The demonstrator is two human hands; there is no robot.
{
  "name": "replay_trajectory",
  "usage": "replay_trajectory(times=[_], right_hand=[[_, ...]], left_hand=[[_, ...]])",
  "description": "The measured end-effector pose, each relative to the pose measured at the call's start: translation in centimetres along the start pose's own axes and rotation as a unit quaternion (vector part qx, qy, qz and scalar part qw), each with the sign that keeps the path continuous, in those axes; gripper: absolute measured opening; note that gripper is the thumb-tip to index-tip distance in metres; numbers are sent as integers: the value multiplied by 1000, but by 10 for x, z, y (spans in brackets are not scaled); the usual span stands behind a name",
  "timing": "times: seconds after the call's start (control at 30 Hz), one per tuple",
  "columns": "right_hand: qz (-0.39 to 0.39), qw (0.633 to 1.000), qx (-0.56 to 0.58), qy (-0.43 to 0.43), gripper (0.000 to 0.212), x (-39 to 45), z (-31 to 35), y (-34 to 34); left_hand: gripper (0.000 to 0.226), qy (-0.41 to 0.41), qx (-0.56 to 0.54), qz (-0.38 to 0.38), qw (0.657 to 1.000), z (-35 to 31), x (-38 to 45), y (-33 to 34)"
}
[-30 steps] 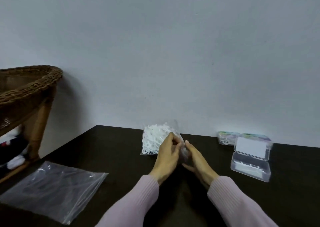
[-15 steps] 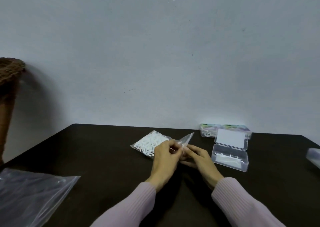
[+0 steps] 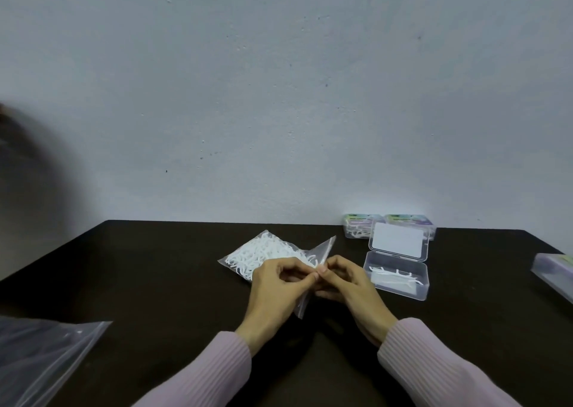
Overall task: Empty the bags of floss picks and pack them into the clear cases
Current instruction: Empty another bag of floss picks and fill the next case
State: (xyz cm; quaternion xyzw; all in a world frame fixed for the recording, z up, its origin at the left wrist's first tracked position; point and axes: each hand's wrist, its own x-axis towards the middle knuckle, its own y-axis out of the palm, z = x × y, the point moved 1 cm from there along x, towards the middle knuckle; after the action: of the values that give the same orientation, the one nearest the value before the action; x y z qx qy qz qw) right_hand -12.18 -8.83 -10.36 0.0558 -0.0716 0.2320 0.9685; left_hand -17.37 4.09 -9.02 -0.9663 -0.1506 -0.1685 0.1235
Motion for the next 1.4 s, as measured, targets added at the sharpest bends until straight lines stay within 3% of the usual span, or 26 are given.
replay_trajectory(times=[0.3, 0.47, 0.77, 0.9, 1.03, 1.1, 1.2, 1.33, 1.4], right_hand=[[-8, 998, -53, -38, 19, -3, 1, 2], [-13, 997, -68, -39, 14, -5, 1, 1], [-30, 998, -46, -21, 17, -4, -1, 1], [-40, 997, -64, -28, 16, -2, -2, 1], [-38, 997, -60, -35, 12, -2, -2, 2], [-41, 997, -58, -38, 9, -3, -1, 1], [-41, 996, -68, -31, 3, -4, -1, 1], [-13, 968, -236, -78, 21, -9, 4, 5], [0, 962, -257, -89, 26, -12, 6, 7]], left_hand=[[3, -35, -69, 56, 995, 3, 5, -3], [17, -56, -67, 117, 989, 3, 9, -13], [22, -37, -30, 104, 993, 2, 7, -12], [5, -42, -8, 138, 990, 2, 8, -13], [15, -37, 0, 104, 994, 5, 6, -9], [4, -20, 17, 83, 996, 6, 5, -7], [14, 8, 61, 73, 995, 3, 1, -3], [25, 78, 178, 69, 979, -1, -8, 3], [26, 112, 229, 58, 965, 1, -10, 4]])
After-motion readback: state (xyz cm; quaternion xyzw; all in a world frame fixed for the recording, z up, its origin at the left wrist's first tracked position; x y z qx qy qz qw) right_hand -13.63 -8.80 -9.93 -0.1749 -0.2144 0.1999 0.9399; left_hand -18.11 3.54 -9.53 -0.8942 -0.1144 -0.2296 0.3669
